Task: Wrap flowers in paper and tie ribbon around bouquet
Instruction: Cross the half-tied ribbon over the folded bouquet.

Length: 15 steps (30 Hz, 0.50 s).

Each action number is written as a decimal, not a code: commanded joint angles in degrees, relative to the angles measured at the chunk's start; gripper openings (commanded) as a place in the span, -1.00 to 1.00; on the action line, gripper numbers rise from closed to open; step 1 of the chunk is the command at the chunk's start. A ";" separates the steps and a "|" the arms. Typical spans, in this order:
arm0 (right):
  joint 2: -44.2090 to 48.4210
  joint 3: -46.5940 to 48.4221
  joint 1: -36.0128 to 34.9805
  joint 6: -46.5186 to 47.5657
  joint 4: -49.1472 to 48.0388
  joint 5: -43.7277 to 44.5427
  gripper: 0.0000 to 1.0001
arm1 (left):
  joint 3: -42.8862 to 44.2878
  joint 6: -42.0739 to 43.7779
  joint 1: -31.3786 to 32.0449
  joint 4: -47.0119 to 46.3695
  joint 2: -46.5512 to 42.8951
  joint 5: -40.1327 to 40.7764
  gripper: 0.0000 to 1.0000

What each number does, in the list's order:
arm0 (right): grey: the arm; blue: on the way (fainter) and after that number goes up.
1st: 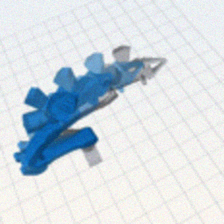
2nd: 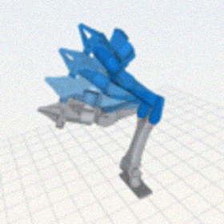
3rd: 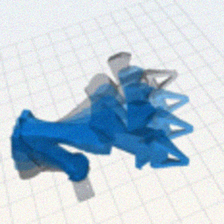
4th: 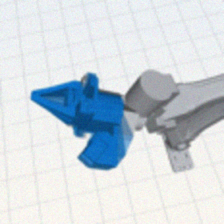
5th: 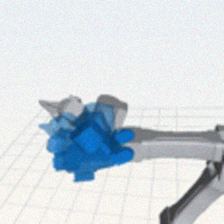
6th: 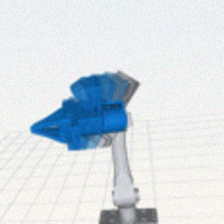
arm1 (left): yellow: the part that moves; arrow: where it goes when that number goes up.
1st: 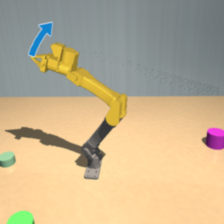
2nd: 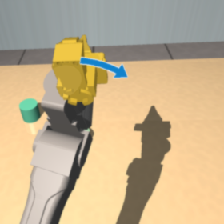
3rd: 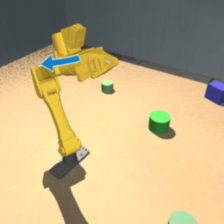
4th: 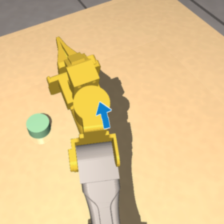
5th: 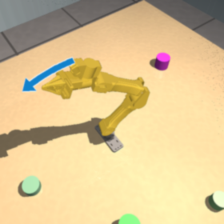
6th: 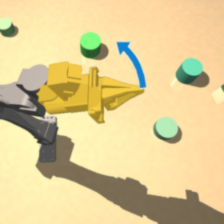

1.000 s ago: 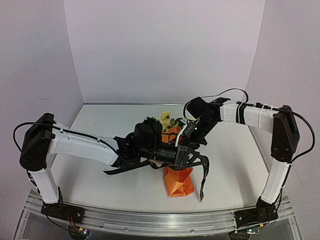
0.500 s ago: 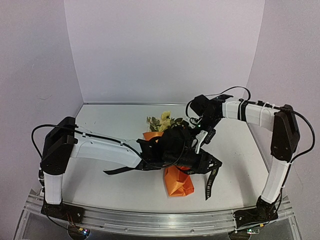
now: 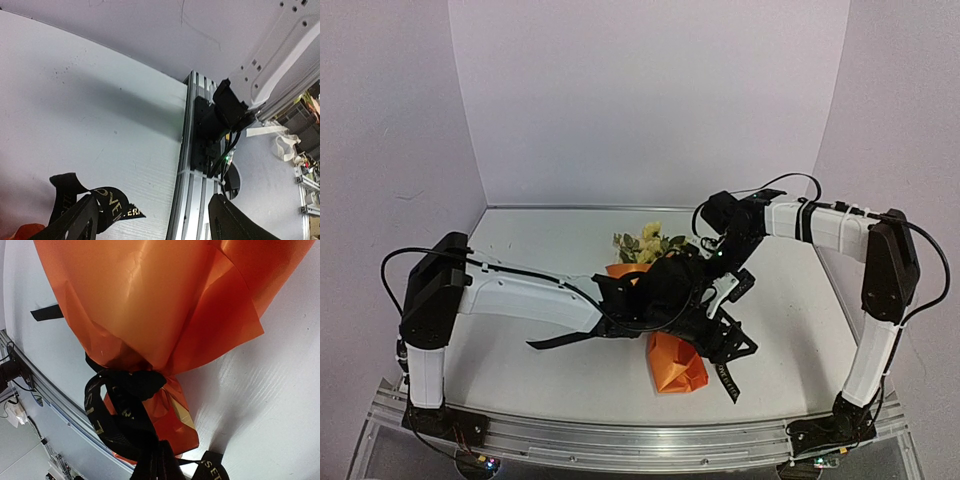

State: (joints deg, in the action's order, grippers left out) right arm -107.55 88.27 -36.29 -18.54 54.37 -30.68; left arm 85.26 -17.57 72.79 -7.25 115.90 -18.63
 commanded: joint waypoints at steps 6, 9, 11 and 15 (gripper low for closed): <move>-0.93 1.09 -0.11 -0.05 1.44 -0.57 -1.00 | 1.41 8.43 -3.27 22.29 -3.57 2.95 0.58; -1.39 1.71 -0.09 -0.40 1.44 -0.95 -1.00 | -1.48 9.07 -3.56 20.41 -7.00 2.83 0.58; -1.11 1.90 -0.09 -0.58 1.48 -1.24 -1.00 | -3.45 9.08 -4.52 18.09 -11.01 3.05 0.58; 0.48 1.65 -0.18 -1.38 1.45 -1.44 -1.00 | -7.19 7.01 -11.46 15.12 -18.73 0.72 0.45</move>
State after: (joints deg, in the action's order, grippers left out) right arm -108.12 88.38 -36.29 -18.96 55.02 -31.28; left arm 79.81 -10.41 67.60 11.57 108.97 -16.80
